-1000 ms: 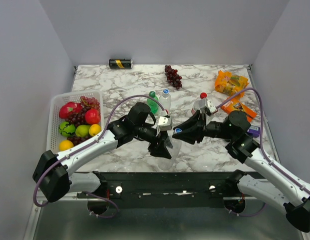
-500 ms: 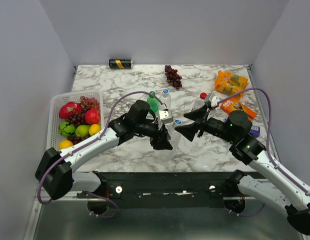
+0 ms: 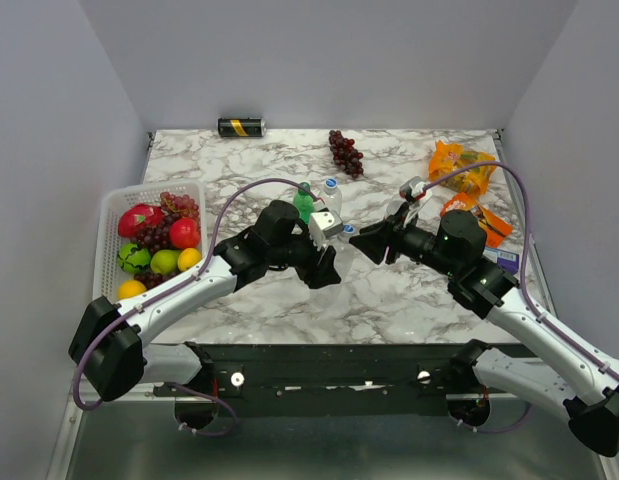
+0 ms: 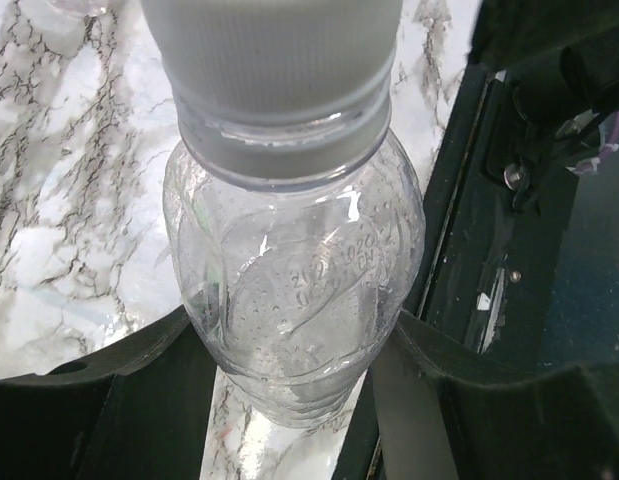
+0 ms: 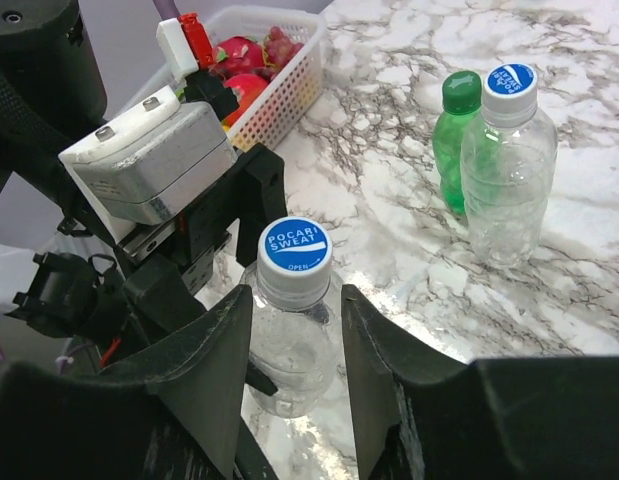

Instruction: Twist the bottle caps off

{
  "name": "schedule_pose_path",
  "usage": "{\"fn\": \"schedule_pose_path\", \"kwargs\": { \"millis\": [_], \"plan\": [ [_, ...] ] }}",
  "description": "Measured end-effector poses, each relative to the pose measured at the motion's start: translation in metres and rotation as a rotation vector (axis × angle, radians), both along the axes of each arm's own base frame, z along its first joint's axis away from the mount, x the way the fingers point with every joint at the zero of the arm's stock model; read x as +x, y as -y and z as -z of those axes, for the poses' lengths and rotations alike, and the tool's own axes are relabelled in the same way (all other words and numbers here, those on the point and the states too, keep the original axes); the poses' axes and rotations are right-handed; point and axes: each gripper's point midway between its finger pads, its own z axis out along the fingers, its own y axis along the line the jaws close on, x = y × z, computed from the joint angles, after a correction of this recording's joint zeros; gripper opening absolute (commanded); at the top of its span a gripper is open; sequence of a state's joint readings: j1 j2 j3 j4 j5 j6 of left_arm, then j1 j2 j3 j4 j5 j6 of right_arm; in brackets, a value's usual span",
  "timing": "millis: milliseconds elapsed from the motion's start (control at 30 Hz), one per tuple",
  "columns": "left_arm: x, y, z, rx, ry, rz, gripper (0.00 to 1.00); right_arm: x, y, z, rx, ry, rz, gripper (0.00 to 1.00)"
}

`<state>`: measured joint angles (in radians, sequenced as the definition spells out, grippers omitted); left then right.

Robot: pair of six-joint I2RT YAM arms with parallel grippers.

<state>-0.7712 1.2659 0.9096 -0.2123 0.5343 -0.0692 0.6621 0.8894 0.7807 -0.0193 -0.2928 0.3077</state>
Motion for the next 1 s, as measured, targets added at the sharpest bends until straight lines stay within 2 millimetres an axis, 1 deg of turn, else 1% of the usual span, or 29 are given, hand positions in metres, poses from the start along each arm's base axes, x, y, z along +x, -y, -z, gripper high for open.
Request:
{"fn": "schedule_pose_path", "kwargs": {
  "millis": [133, 367, 467, 767, 1000],
  "plan": [
    [0.005, -0.002, 0.001, 0.011, 0.007, -0.026, 0.40, 0.000, 0.000, 0.000, 0.010, -0.012, 0.002, 0.50],
    [0.006, -0.003, 0.002, 0.014, 0.005, -0.035, 0.40, -0.001, -0.004, -0.006, 0.040, -0.016, -0.007, 0.50],
    [0.006, -0.003, 0.003, 0.016, 0.005, -0.037, 0.40, 0.000, -0.006, -0.004, 0.041, -0.023, -0.014, 0.50],
    [0.006, -0.003, 0.003, 0.019, 0.003, -0.037, 0.40, 0.003, -0.016, 0.010, 0.027, -0.069, -0.046, 0.51],
    [0.004, -0.001, 0.004, 0.022, -0.002, -0.032, 0.40, 0.003, -0.017, 0.010, 0.029, -0.070, -0.052, 0.53]
  ]
}}
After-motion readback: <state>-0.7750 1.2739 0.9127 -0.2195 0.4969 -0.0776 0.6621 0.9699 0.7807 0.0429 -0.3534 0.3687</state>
